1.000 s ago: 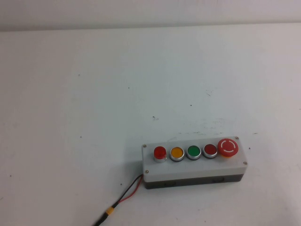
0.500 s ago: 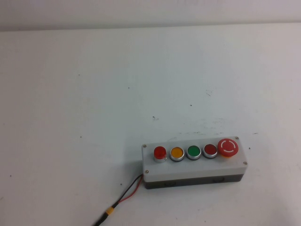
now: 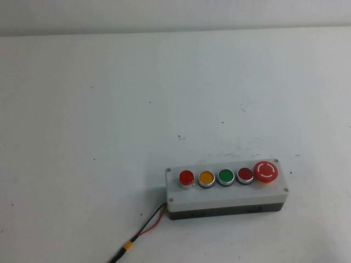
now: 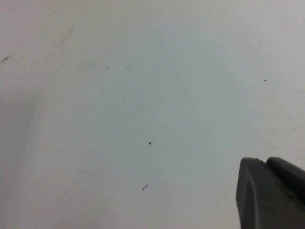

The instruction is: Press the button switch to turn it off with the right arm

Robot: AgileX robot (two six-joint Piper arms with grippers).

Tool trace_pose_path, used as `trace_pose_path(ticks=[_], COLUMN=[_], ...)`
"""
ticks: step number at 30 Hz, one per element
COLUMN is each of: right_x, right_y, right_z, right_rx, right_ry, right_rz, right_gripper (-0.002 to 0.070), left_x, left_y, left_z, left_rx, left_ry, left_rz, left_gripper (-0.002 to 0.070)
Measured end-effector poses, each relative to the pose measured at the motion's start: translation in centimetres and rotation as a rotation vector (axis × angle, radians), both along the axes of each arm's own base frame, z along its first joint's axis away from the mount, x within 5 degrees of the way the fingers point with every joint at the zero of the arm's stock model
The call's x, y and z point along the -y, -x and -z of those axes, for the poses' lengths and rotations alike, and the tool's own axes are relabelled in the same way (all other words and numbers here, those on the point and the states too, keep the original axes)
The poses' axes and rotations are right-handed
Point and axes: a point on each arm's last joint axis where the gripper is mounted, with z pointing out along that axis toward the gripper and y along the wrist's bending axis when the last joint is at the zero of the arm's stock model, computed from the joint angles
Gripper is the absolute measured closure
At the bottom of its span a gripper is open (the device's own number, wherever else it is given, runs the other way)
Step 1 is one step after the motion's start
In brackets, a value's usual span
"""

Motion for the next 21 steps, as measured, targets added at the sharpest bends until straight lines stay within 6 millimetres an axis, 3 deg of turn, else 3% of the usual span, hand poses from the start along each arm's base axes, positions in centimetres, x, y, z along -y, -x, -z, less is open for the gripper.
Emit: trace_pose_path(ticks=[21], right_x=[-0.05], right_y=[0.01], right_z=[-0.01], right_rx=[-0.001], right_ry=[-0.015], right_rz=[-0.002], right_gripper=[0.0692], left_x=[0.00], left_y=[0.00], left_z=[0.00], left_rx=[0.000], left_ry=[0.000], left_rz=[0.000], left_gripper=[0.0677])
